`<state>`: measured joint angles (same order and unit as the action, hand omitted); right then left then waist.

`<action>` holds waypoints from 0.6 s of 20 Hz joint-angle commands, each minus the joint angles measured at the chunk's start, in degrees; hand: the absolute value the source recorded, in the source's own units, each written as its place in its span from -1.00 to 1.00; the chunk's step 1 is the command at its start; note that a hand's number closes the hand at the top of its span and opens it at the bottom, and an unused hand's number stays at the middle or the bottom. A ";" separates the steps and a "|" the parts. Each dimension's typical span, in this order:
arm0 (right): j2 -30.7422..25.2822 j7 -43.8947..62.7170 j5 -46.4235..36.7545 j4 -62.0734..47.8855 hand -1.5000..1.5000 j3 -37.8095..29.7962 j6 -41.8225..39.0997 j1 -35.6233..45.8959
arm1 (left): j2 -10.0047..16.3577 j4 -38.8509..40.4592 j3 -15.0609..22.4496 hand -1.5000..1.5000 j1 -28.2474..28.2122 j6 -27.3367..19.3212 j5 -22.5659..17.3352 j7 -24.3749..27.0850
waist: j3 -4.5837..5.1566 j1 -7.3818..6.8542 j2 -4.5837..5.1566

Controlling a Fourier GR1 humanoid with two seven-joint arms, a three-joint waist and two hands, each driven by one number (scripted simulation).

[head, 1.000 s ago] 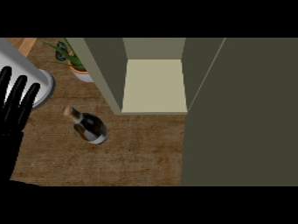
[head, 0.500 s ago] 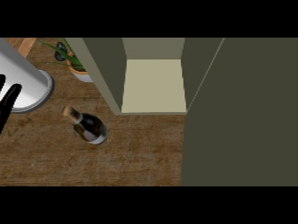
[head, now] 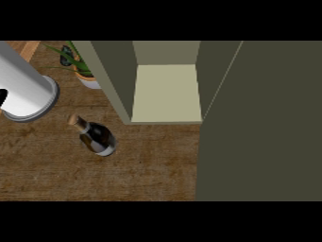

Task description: Pick up the wine, place it into the cabinet and close the cabinet

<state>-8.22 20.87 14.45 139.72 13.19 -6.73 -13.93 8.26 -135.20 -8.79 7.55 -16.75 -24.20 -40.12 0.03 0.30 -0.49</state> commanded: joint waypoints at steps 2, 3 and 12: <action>0.14 5.95 -0.17 16.06 -1.00 2.81 3.36 -3.52 | 0.30 -6.73 -2.13 -1.00 -0.68 -2.16 -1.02 -1.89 | 0.04 0.22 -0.15; -1.48 7.02 1.83 16.85 -1.00 2.15 2.35 -4.71 | -0.67 -8.04 -1.82 -1.00 -1.13 -2.41 -0.92 -0.93 | 0.03 0.34 -0.27; -0.52 5.75 0.79 14.21 -1.00 2.25 3.87 -2.78 | -0.32 -4.83 -2.55 -1.00 -0.93 -1.18 1.26 2.68 | 0.00 0.20 0.15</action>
<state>-8.86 20.99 12.62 140.41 14.51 -5.09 -13.69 8.66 -135.12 -11.74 7.34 -17.53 -23.83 -38.37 0.03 0.43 -0.44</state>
